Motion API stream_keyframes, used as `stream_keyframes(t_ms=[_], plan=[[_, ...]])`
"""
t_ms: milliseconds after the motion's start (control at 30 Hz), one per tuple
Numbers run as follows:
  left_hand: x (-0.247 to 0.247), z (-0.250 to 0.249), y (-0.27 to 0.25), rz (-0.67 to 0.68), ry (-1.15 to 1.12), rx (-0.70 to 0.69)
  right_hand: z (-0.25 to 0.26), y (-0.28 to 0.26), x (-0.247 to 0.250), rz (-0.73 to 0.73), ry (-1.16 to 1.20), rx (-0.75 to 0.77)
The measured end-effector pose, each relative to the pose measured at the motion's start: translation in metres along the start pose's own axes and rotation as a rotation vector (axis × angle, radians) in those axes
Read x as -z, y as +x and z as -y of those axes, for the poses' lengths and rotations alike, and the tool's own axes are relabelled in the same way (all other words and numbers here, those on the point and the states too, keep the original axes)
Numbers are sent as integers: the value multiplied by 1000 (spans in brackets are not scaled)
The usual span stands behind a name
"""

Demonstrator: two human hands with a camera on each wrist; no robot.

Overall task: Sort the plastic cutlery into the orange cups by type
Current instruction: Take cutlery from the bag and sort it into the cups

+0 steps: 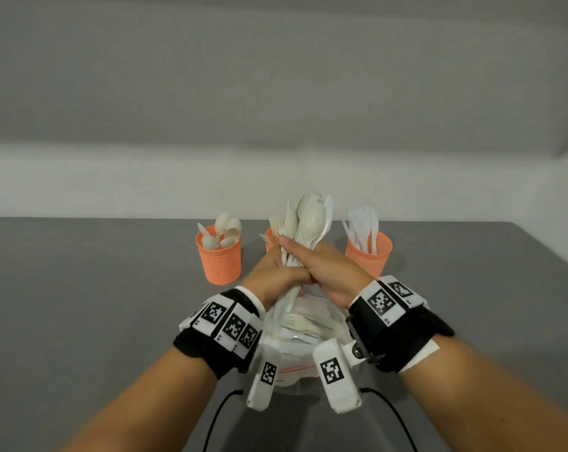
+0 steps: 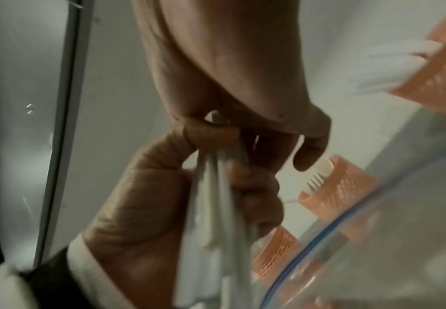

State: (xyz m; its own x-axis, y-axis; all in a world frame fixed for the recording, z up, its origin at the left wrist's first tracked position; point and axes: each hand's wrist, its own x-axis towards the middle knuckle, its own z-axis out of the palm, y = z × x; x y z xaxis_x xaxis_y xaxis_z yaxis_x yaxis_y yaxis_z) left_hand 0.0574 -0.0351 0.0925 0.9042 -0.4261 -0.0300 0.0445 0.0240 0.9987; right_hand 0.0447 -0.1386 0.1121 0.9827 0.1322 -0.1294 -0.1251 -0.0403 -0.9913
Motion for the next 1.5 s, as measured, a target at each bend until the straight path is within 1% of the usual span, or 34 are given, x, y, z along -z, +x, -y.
stream_keyframes(t_ms=[100,167,200,267,333,367,400,467,533,600,700,833,967,1133,1200,1333,1500], plan=[[5,-3,4,9,30,-6,5,5,2,0,-196,-37],[10,0,10,-3,-74,29,6,5,3,6,-252,-47],[14,2,14,3,-149,51,5,7,2,-20,-254,-30],[21,7,22,28,-264,84,-1,12,2,-152,-204,41],[25,10,26,105,-321,97,-7,18,4,-316,-236,132],[27,12,28,154,-343,112,-11,22,5,-375,-272,172],[30,14,30,196,-370,131,-13,24,5,-415,-292,204],[35,16,34,238,-430,184,-13,28,4,-451,-324,230],[39,14,36,252,-465,245,-13,31,4,-459,-353,223],[44,15,39,263,-476,296,-14,34,4,-437,-383,197],[50,19,44,250,-470,312,-16,38,3,-427,-403,147],[50,20,49,270,-463,251,-13,38,-2,-443,-319,116],[51,21,53,320,-523,190,-4,36,-3,-478,-194,87],[49,18,52,369,-583,131,6,31,2,-454,-96,80],[49,18,53,366,-580,133,9,30,4,-466,-73,79],[50,21,53,272,-512,187,16,27,6,-441,-50,43],[53,21,51,287,-540,181,22,23,5,-378,-147,63]])
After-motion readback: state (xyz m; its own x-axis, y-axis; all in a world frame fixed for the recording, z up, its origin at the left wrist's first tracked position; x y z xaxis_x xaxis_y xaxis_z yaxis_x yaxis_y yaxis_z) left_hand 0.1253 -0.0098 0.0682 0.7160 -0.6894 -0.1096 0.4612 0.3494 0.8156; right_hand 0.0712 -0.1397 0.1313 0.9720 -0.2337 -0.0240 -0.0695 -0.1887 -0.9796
